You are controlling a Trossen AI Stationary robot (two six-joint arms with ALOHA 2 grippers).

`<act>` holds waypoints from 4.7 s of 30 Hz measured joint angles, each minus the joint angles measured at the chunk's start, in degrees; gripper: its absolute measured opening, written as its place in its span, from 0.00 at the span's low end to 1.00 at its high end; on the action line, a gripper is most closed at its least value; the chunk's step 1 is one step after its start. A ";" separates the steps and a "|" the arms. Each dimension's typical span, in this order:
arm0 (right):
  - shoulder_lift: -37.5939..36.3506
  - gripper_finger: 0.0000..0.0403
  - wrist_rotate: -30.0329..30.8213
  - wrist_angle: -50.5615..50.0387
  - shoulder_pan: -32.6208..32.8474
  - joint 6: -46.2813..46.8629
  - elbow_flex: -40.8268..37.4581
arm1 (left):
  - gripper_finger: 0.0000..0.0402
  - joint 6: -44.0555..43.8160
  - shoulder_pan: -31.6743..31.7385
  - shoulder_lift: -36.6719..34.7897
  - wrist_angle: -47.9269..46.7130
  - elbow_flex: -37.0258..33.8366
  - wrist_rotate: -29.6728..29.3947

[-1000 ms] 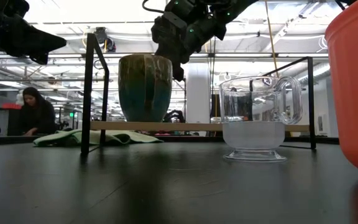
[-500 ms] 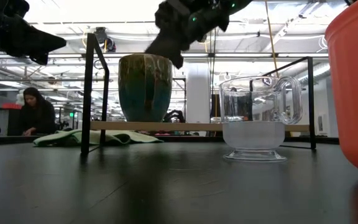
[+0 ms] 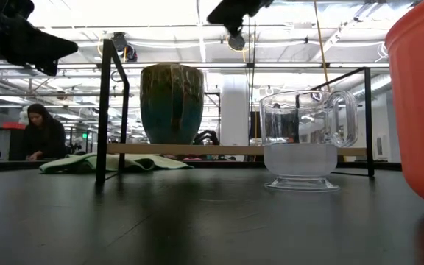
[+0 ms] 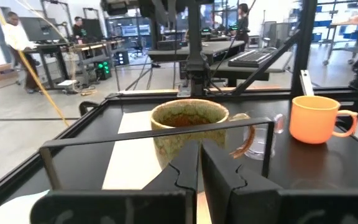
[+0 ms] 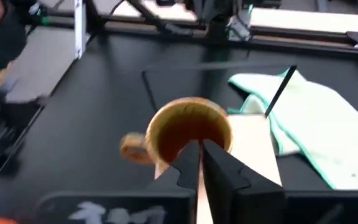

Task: Stack small to large cups/mugs on shelf
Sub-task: Put the orange mug on the shelf

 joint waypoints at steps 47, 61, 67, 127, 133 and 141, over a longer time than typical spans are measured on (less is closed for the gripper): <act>-38.95 0.00 5.02 58.69 26.81 0.22 -64.65 | 0.05 0.61 0.00 0.00 1.64 0.00 -2.25; -32.10 0.00 8.72 64.74 30.13 1.72 -64.65 | 0.05 -2.24 -0.02 -0.02 1.49 0.00 -2.88; -29.97 0.00 8.70 71.91 31.60 4.73 -64.65 | 0.05 -2.23 0.00 0.00 1.46 0.00 -2.88; -12.87 0.29 38.81 9.59 51.71 54.81 -30.31 | 0.05 -2.80 -0.01 -0.02 3.52 0.01 -2.84; -12.07 0.35 35.77 9.30 51.77 58.83 -30.64 | 0.05 -2.80 -0.01 -0.02 3.52 0.00 -2.84; -9.36 0.35 28.25 9.83 50.83 61.59 -31.95 | 0.05 -2.88 -0.02 -0.02 3.55 0.00 -2.84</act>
